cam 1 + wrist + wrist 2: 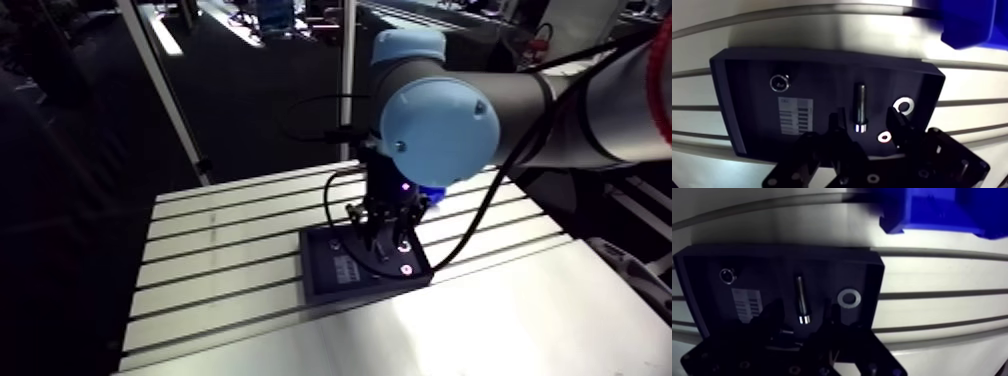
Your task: Pick up the M10 bolt from the tray and put it into the blue bin.
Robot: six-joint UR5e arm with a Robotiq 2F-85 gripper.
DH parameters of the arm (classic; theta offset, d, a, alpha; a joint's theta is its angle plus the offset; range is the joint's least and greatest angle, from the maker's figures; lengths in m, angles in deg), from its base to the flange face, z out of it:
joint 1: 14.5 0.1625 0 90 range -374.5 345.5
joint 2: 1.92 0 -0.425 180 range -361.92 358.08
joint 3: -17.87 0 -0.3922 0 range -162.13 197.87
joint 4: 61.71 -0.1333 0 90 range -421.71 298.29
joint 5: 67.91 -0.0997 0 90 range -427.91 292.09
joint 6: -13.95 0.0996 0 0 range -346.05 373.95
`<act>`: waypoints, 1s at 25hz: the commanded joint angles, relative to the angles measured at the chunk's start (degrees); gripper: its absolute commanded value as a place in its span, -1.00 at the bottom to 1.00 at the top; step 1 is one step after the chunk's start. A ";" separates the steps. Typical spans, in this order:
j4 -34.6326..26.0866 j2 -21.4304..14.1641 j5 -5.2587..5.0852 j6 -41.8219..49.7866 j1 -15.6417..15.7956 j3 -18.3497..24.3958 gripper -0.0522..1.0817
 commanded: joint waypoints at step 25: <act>0.23 0.50 0.10 -0.05 0.00 -0.20 0.09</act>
